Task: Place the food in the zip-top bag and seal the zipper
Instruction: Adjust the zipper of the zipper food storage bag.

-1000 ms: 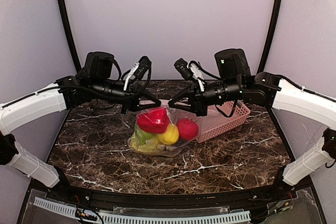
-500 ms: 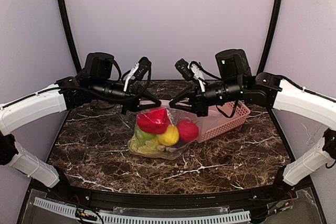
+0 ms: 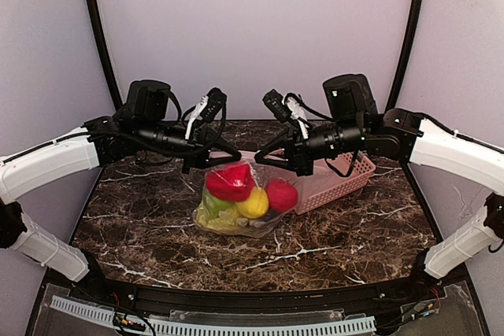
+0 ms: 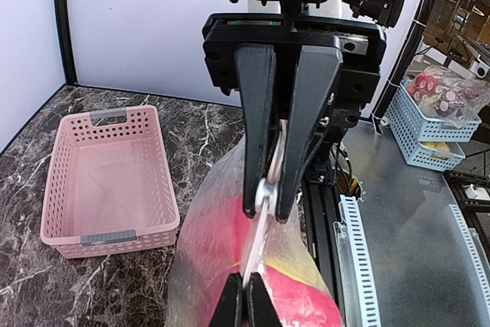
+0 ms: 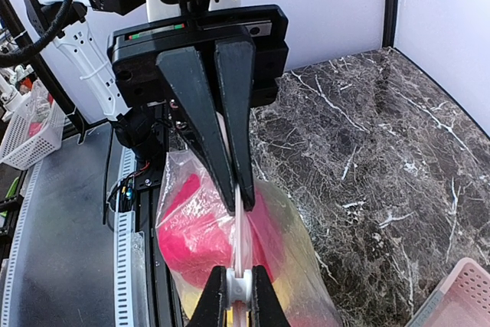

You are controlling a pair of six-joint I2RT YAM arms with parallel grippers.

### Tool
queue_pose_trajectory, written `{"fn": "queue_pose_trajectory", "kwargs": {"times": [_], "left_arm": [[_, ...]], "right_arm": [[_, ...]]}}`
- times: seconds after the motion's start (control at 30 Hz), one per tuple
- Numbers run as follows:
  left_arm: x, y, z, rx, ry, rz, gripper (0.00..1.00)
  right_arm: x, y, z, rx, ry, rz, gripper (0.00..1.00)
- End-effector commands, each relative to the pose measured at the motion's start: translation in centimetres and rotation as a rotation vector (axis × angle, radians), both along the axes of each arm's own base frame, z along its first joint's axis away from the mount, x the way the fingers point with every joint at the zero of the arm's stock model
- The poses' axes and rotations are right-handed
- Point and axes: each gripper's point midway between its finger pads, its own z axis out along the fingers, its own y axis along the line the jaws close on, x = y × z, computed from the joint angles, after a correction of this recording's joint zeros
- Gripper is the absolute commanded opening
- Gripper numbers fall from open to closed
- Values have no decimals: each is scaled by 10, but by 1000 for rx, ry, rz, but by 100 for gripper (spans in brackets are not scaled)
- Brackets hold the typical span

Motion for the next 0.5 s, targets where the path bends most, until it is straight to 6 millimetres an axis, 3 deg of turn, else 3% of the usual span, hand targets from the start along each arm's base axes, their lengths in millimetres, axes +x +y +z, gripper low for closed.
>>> {"fn": "queue_pose_trajectory", "kwargs": {"times": [0.0, 0.3, 0.47], "left_arm": [[55, 80, -21, 161, -3, 376, 1], [55, 83, -20, 161, -4, 383, 1], [31, 65, -17, 104, 61, 223, 1]], "right_arm": [[-24, -70, -17, -161, 132, -54, 0], [-30, -73, -17, -163, 150, -41, 0], [-34, -63, 2, -80, 169, -7, 4]]}}
